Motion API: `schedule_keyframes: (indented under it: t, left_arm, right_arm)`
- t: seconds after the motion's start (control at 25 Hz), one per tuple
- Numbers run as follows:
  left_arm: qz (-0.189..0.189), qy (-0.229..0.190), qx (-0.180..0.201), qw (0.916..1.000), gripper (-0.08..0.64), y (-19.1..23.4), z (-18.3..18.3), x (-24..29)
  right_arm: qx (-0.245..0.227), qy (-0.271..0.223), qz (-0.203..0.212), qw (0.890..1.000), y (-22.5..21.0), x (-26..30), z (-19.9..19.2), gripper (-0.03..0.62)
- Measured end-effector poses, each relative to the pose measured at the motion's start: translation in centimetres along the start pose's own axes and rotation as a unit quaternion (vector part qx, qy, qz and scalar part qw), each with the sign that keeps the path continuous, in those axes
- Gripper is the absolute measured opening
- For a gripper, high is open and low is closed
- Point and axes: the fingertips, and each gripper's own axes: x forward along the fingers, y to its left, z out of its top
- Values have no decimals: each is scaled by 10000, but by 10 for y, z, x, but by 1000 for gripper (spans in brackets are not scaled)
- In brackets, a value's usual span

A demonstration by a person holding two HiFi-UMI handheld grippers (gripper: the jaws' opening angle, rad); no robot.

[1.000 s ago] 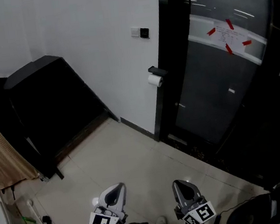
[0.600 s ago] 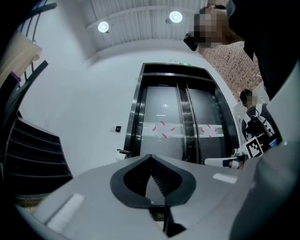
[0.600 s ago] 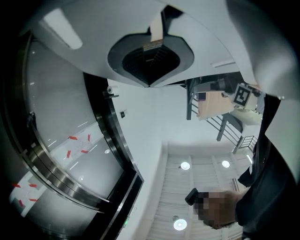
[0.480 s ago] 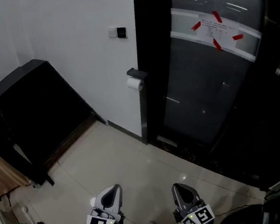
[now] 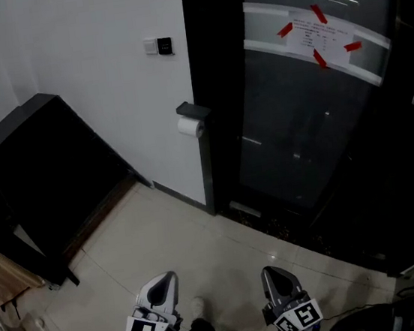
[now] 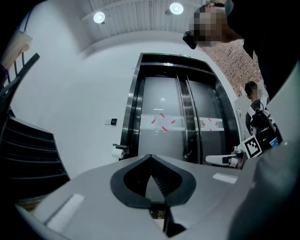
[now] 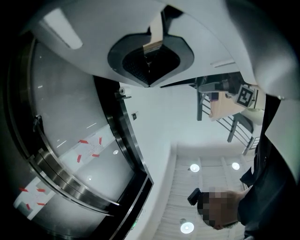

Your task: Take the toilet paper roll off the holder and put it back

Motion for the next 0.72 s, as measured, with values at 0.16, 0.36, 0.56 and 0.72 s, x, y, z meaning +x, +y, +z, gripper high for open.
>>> schedule_keyframes:
  t: [0.16,0.36,0.56,0.72]
  left_arm:
    - [-177,-136,-186,9996,2,19,5,47]
    - [-398,-376,-482,9973,2,48,24,93]
    - [-473,-427,-442,9970,2,82,25,118]
    - [-480,-403,-521,9967,2,110,24,134]
  right_arm:
    - [-205,-114,-254,9994,-20,26,13,14]
    - [-353,-140,-447,9983,-33,70,20,14]
    - [-382,-210,-532,9976,-33,114,22,14]
    - [-374,-191,-516,9978,-31,150,17,14]
